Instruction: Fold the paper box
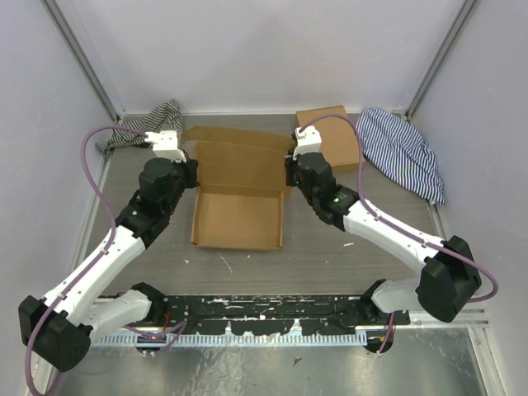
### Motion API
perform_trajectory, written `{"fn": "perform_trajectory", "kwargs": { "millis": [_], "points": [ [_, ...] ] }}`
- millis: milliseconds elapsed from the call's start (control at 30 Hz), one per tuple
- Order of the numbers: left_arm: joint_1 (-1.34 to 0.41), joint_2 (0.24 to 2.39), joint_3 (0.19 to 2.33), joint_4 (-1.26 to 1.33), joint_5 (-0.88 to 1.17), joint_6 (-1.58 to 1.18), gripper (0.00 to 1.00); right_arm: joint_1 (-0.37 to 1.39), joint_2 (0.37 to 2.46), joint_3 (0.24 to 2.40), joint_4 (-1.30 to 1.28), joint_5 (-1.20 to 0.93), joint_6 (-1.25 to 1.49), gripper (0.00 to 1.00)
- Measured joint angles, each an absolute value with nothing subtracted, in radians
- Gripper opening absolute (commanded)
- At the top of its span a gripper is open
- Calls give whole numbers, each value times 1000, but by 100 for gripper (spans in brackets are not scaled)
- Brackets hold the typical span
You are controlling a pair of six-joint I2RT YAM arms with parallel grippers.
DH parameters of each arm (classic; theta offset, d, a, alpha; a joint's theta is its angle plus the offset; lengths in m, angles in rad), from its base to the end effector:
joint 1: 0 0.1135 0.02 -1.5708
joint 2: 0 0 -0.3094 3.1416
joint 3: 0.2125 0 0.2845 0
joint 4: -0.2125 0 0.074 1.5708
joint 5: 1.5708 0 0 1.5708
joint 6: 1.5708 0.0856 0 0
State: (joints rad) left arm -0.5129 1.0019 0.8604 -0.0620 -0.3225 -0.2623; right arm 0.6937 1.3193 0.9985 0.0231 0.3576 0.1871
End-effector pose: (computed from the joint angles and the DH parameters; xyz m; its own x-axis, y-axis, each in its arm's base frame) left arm 0.2652 -0.1182 0.3630 -0.2206 -0.1580 -0.9625 0.1426 0.9710 -0.1921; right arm 0.3061 0.2156 0.3372 -0.2851 -0.0105 -0.9584 -0.2937 0.9528 0.0770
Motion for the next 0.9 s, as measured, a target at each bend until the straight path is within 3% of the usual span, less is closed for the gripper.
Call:
{"fn": "perform_trajectory", "kwargs": {
  "millis": [500,900],
  "points": [
    [-520,869,683,-74,-335,-381,1,828,1313,859,160,591,322,1],
    [-524,746,605,-136,-331,-464,1,879,1355,972,-27,675,468,1]
  ]
}}
